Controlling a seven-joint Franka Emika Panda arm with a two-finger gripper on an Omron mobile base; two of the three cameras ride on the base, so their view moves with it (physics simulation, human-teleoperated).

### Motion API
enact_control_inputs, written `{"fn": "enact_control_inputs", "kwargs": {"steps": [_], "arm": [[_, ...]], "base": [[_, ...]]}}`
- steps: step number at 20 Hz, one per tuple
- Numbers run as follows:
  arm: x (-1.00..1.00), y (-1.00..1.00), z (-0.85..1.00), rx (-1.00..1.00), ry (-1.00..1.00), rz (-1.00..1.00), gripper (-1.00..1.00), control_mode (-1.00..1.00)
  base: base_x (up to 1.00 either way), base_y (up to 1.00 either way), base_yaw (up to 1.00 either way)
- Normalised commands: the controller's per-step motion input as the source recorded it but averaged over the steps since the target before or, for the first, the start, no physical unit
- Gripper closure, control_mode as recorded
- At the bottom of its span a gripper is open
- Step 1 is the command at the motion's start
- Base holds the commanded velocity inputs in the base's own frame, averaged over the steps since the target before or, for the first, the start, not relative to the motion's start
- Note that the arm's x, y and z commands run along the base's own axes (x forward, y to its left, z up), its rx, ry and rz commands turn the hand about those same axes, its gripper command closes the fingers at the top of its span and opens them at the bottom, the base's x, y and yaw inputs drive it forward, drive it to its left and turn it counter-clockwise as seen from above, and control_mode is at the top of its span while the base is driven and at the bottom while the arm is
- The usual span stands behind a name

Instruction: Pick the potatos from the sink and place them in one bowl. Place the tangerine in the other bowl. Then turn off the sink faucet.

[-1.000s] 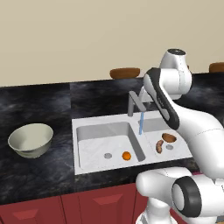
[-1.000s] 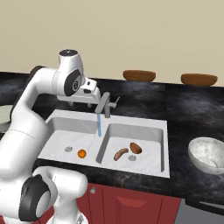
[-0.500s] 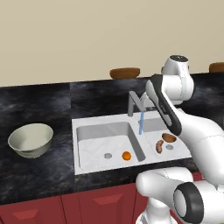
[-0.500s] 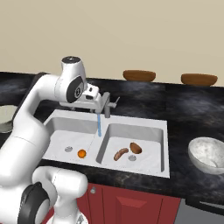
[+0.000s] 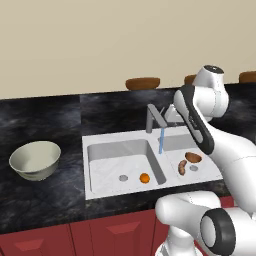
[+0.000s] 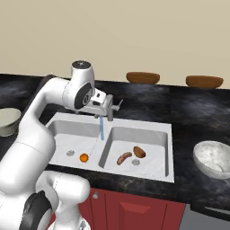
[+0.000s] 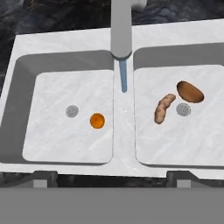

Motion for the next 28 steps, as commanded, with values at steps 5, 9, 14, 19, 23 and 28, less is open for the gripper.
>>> {"fn": "enact_control_inputs", "kwargs": {"steps": [5,9,14,19,23,28], "arm": [[0.01,-0.08,0.00,0.05,0.00,0.00,-1.00,-1.00],[0.00,0.00,0.00,0.00,0.00,0.00,-1.00,-1.00],[0.00,-0.09,0.00,0.04,0.00,0.00,-1.00,-1.00],[0.00,-0.28,0.00,0.10,0.00,0.00,-1.00,-1.00],[0.00,-0.20,0.00,0.06,0.00,0.00,-1.00,-1.00],[-0.01,-0.01,0.00,-0.03,0.05,0.00,-1.00,-1.00]], "base": [[0.00,0.00,0.00],[0.00,0.00,0.00],[0.00,0.00,0.00],[0.00,0.00,0.00],[0.00,0.00,0.00],[0.00,0.00,0.00]]}}
